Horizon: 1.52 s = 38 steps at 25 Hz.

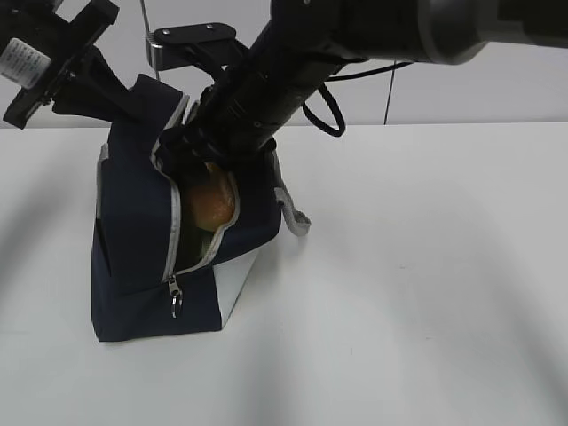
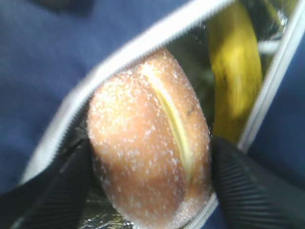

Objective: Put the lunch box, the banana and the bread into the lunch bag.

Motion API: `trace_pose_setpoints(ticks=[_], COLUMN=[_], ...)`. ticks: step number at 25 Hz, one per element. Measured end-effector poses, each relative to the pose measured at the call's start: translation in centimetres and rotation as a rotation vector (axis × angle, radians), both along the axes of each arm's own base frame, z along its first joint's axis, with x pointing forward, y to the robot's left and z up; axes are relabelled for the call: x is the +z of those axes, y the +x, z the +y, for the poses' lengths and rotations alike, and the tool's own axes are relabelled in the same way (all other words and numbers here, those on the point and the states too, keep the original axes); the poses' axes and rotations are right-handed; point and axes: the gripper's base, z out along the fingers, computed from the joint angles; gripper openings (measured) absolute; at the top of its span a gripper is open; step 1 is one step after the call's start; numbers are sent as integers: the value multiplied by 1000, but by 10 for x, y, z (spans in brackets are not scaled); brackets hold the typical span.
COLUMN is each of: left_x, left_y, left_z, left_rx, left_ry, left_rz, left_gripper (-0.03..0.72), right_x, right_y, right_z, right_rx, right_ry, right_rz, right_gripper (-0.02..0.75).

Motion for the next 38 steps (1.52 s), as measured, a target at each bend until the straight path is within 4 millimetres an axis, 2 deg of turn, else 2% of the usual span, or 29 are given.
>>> trace_pose_setpoints(ticks=[5,10,18,22,25,29,32,36,38], left_x=[0,0,0,0,0,0,0,0,0], left_y=[0,0,0,0,0,0,0,0,0], left_z=[0,0,0,0,0,0,0,0,0], left_rx=[0,-1,-2,-3,-3,-3,-3,-3,-3], left_ry=[0,0,0,1,1,1,1,1,1], left_rz=[0,0,-1,-1,-1,-1,-1,-1,-1], left_gripper=[1,1,1,1,1,1,1,1,1], right_x=[13,26,52,53,54,44,29,11,4], right_y=[0,0,12,23,27,32,37,43,45], right_z=[-1,-10,-49,-73,-81,-80,-74,-70,-68], right_rx=[32,20,-100,-187,-217,-226,-214,-214,-214], right_ry=[-40,-144,-163,-132,-84,-10,23,35,32], right_rz=[-10,12,57,105,134,204,259,309,325], right_gripper=[629,599,552,551,551,551,535,465,398])
